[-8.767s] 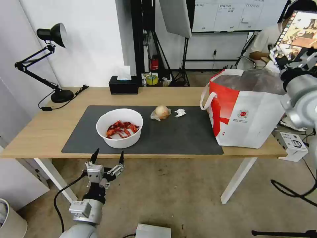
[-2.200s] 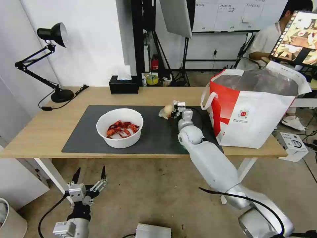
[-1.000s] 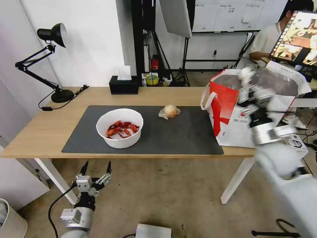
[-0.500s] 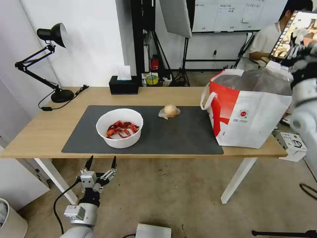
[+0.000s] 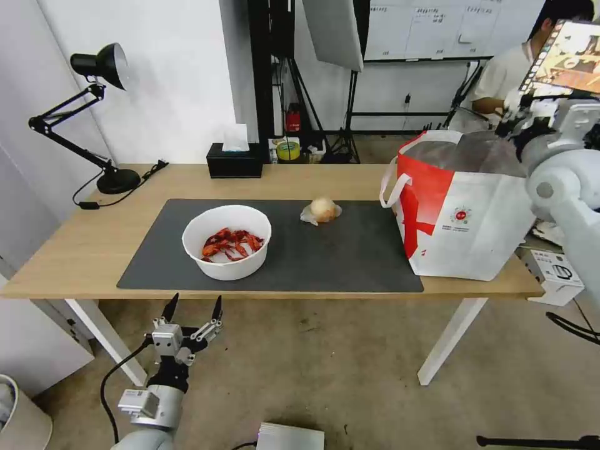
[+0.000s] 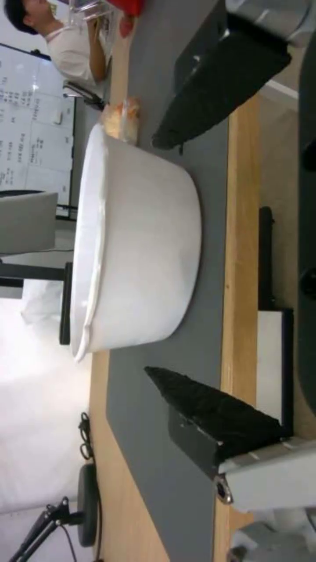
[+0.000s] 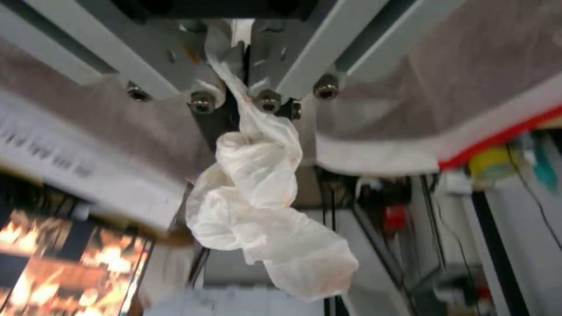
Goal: Pick up the trash from the table and place it into the takeout bag.
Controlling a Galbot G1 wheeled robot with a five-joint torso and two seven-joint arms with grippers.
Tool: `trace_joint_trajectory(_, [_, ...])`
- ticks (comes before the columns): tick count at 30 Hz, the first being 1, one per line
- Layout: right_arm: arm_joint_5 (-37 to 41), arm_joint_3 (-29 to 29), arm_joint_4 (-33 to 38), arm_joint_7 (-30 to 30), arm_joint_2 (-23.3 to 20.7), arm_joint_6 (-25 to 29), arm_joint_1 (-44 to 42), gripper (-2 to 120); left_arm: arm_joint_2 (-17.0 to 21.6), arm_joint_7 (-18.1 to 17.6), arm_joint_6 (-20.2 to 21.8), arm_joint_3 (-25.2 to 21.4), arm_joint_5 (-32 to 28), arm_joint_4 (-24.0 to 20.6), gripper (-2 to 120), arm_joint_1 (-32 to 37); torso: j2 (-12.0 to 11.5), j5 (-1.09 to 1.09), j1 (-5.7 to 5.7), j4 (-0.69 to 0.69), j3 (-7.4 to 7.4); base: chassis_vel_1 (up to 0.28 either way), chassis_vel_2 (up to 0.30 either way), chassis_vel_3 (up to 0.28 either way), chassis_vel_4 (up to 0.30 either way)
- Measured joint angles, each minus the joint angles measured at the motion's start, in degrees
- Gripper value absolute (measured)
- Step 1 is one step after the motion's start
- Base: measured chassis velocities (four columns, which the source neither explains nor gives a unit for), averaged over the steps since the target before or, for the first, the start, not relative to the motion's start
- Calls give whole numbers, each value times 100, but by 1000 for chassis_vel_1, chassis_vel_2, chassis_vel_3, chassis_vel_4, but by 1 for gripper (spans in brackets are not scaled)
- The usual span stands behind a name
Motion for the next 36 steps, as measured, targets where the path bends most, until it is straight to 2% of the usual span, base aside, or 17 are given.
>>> trace_joint_trajectory(5, [652, -9, 92, 521, 118, -688, 8, 25, 107, 7, 0, -98, -151, 30, 100, 3, 0, 1, 0, 1, 0, 0, 0, 0, 0])
trace_joint_trajectory(6, [652, -9, 92, 521, 118, -688, 8, 25, 107, 7, 0, -98, -151, 30, 100, 3, 0, 1, 0, 1, 0, 0, 0, 0, 0])
trace_joint_trajectory(8, [775, 42, 145, 622, 111, -821, -62, 36, 111, 8, 0, -114, -166, 45, 100, -13, 0, 0, 0, 1, 0, 0, 0, 0, 0])
trace_joint_trajectory(9, [775, 42, 145, 622, 111, -821, -62, 36, 111, 8, 0, -114, -166, 45, 100, -13, 0, 0, 0, 1, 0, 0, 0, 0, 0])
trace_joint_trajectory(11, [817, 128, 154, 674, 105, -833, -145, 47, 105, 8, 0, -110, -168, 49, 100, -23, 0, 1, 0, -1, -1, 0, 0, 0, 0])
trace_joint_trajectory(17, [805, 240, 208, 678, 110, -823, -244, 65, 106, 11, 0, -95, -168, 88, 100, -64, 1, 1, 0, 0, -1, 0, 0, 0, 0])
trace_joint_trajectory(19, [791, 304, 302, 674, 113, -789, -335, 78, 109, 12, 0, -83, -168, 131, 100, -100, 1, 1, 0, 0, -1, 0, 0, 0, 0])
trace_joint_trajectory(21, [793, 331, 332, 673, 114, -769, -369, 79, 108, 12, 0, -77, -168, 139, 100, -107, 1, 1, 0, 0, -1, 0, 0, 0, 0])
trace_joint_trajectory(22, [782, 372, 383, 669, 115, -696, -431, 86, 101, 13, 0, -70, -168, 144, 100, -109, 1, 1, 0, 0, -1, 0, 0, 0, 0])
trace_joint_trajectory(24, [764, 383, 401, 664, 116, -670, -454, 89, 97, 14, 0, -68, -166, 144, 100, -109, 1, 1, 0, 0, -1, 0, 0, 0, 0])
trace_joint_trajectory(26, [342, 475, 531, 465, 144, -70, -638, 98, 95, 15, -2, -72, -164, 126, 100, -86, 1, 0, 0, 0, -1, 0, 0, 0, 0])
trace_joint_trajectory(27, [342, 475, 531, 465, 144, -70, -638, 98, 95, 15, -2, -72, -164, 126, 100, -86, 1, 0, 0, 0, -1, 0, 0, 0, 0])
trace_joint_trajectory(30, [-672, 623, 846, -107, 128, 1139, -1051, 100, 88, 16, -7, -86, -158, 96, 100, -35, 1, 3, 0, 1, 0, 0, 0, 0, 0])
trace_joint_trajectory(31, [-672, 623, 846, -107, 128, 1139, -1051, 100, 88, 16, -7, -86, -158, 96, 100, -35, 1, 3, 0, 1, 0, 0, 0, 0, 0])
trace_joint_trajectory(33, [-1248, 750, 1174, -417, 132, 1918, -1419, 100, 76, 17, -8, -94, -153, 97, 100, -18, 1, 0, 0, -1, -1, 0, 0, 0, 0])
trace_joint_trajectory(34, [-1248, 750, 1174, -417, 132, 1918, -1419, 100, 76, 17, -8, -94, -153, 97, 100, -18, 1, 0, 0, -1, -1, 0, 0, 0, 0])
trace_joint_trajectory(36, [-1806, 887, 1487, -675, 203, 2517, -1817, 100, 84, 17, -8, -120, -152, 116, 100, -16, 1, 0, 0, 2, -1, 0, 0, 0, 0])
